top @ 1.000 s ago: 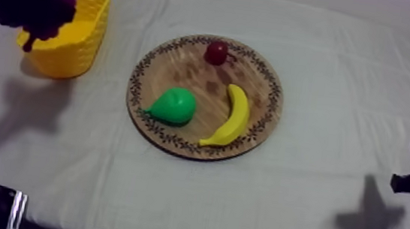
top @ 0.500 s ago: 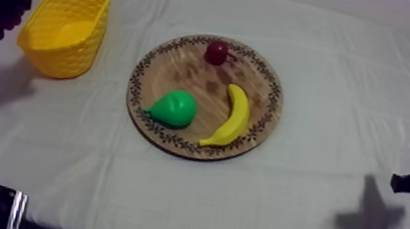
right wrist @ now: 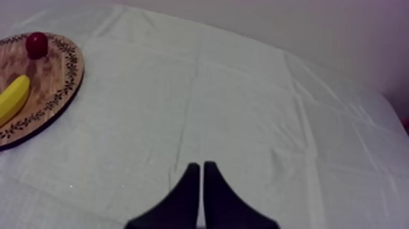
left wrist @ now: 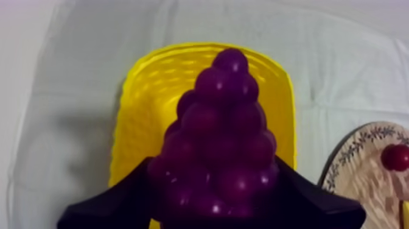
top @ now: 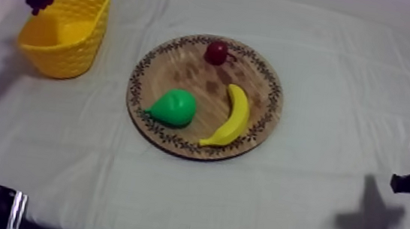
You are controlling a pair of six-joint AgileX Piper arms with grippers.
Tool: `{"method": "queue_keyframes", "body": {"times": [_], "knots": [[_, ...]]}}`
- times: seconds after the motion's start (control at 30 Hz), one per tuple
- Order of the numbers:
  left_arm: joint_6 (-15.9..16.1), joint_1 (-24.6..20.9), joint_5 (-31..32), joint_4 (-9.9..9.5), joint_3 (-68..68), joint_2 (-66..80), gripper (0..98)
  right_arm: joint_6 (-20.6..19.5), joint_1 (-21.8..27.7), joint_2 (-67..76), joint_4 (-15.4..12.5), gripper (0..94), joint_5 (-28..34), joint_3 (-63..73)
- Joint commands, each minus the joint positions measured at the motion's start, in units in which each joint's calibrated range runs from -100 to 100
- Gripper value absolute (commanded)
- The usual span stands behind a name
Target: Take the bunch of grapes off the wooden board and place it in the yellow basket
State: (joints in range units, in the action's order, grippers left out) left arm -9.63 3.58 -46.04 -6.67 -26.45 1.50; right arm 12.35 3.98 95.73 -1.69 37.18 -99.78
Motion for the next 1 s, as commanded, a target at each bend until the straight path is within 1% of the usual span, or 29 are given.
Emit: {"method": "queue_keyframes", "body": {"times": [0.0,0.33,0.67,0.77,0.9,0.97], "knots": [[-0.37,0.02,0.76,-0.05,1.32,-5.89,50.9,-0.06,0.00,0.02,0.01,0.5,0.00,0.01],[-1.65,-0.12,6.48,0.09,1.35,-17.28,50.7,-0.06,0.00,0.02,0.01,0.5,0.00,0.01],[-2.86,0.46,9.06,-0.13,-1.39,-19.07,50.2,-0.06,0.00,0.02,0.01,0.5,0.00,0.01],[-3.04,0.59,9.21,-0.17,-1.51,-18.36,55.4,-0.06,0.00,0.02,0.01,0.5,0.00,0.01],[-4.27,0.73,9.57,-0.25,-2.54,-16.40,71.4,-0.06,0.00,0.02,0.01,0.5,0.00,0.01],[-4.93,0.77,9.98,-0.39,-3.40,-15.02,77.1,-0.06,0.00,0.02,0.01,0.5,0.00,0.01]]}}
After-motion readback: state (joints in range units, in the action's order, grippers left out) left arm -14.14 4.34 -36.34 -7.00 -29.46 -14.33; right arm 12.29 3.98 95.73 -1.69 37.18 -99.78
